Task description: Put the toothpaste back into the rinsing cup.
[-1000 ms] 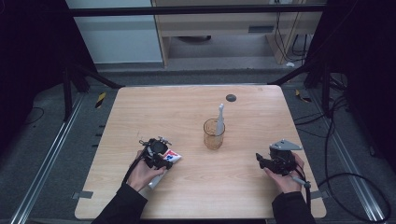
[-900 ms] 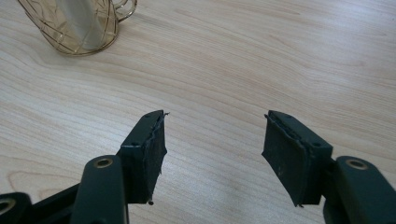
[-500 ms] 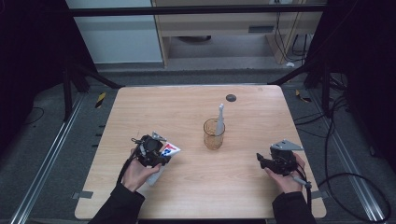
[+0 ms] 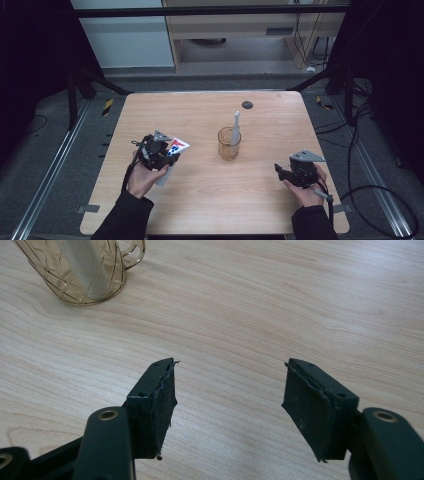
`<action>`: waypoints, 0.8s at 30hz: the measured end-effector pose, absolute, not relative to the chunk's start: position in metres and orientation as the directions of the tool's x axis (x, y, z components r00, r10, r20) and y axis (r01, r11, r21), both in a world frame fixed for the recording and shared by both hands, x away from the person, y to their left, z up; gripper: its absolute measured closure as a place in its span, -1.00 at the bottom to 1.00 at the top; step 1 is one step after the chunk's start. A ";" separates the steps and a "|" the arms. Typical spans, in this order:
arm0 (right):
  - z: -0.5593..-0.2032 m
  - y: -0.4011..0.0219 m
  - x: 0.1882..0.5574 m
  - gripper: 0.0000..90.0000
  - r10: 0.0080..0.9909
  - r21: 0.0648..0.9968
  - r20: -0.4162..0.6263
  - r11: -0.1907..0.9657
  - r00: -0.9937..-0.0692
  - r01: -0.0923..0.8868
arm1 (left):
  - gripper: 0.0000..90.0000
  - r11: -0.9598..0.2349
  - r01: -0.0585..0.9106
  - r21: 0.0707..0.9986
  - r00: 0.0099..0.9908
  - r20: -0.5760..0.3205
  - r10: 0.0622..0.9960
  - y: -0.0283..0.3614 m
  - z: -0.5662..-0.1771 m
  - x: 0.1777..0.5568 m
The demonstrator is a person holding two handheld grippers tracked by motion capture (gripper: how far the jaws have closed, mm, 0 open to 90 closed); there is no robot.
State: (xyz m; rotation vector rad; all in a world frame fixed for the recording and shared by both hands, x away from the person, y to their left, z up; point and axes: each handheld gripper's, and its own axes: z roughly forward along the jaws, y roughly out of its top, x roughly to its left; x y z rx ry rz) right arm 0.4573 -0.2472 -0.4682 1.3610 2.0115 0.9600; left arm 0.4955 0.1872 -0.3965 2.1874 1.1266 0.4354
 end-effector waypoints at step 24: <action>-0.469 -0.247 0.457 -0.18 0.934 0.801 -0.030 0.237 -0.357 0.550 | 0.54 -0.317 0.436 0.842 0.565 0.018 0.825 0.142 -0.355 0.528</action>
